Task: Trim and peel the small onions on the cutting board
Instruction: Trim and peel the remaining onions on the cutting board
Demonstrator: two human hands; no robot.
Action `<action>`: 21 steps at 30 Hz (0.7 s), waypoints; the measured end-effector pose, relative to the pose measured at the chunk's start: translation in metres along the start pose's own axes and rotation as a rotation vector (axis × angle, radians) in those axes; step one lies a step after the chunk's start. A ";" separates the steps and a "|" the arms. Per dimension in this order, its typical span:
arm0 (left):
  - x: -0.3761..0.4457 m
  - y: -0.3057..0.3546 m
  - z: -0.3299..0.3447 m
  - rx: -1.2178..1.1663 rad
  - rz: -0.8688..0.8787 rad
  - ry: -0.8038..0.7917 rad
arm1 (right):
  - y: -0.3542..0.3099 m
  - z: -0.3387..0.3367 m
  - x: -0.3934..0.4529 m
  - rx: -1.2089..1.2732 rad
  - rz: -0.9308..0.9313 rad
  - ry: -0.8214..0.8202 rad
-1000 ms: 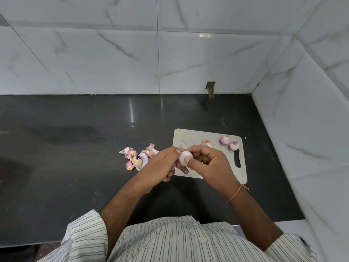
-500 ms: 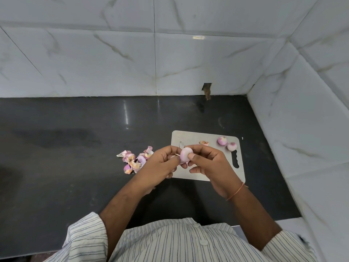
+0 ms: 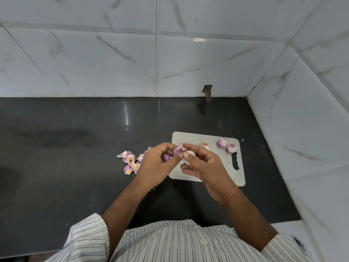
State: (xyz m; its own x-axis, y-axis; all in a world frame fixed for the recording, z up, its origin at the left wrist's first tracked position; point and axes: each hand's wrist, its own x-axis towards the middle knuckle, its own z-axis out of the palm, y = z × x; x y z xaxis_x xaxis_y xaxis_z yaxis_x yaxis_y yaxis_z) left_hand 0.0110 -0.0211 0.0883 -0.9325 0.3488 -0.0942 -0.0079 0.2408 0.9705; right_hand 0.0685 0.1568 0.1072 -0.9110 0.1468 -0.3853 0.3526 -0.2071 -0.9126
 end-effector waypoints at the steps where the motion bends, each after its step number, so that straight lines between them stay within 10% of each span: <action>1: 0.000 0.000 0.000 0.002 0.003 0.008 | 0.001 0.001 0.000 0.012 0.010 -0.004; 9: 0.005 -0.018 -0.014 0.073 -0.085 0.060 | 0.003 -0.006 0.005 0.143 0.113 -0.066; 21: 0.012 -0.088 -0.055 0.799 -0.179 -0.089 | 0.032 -0.011 0.023 0.032 0.198 -0.011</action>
State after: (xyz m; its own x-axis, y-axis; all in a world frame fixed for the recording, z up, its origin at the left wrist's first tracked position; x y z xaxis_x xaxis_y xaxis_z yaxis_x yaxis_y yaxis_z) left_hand -0.0191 -0.0882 0.0138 -0.9090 0.3061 -0.2827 0.1366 0.8599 0.4919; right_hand 0.0611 0.1640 0.0677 -0.8270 0.0892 -0.5551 0.5184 -0.2613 -0.8142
